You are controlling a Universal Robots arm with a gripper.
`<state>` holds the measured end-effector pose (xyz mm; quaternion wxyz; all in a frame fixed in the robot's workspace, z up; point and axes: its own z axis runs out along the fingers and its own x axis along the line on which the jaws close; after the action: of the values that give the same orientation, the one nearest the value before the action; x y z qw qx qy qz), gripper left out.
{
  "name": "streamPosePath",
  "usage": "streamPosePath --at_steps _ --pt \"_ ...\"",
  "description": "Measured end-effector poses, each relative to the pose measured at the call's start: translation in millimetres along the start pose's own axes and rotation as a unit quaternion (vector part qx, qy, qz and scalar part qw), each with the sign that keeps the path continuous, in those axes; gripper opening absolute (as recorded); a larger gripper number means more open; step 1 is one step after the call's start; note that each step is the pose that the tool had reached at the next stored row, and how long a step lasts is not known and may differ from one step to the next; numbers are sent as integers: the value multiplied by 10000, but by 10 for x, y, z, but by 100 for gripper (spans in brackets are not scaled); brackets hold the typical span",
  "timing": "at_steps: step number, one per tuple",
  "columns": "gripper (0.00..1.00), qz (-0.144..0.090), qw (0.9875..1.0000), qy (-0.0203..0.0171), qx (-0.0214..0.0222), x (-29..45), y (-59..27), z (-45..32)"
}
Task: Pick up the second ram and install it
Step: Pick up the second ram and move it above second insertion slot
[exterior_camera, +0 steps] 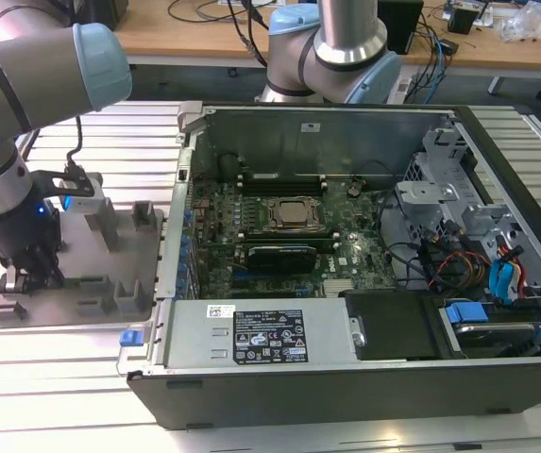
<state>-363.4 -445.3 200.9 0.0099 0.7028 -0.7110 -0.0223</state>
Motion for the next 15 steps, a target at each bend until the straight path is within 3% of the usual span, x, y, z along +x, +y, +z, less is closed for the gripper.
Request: streamPosePath --at_steps 5,9,13,15 --pt "14 -4 10000 -1 1 -1 0 -8" --pt "14 -4 10000 0 0 -5 11 -247" --pt "14 -4 10000 0 0 -7 19 -406" --pt "14 -4 10000 0 0 -8 20 -443"
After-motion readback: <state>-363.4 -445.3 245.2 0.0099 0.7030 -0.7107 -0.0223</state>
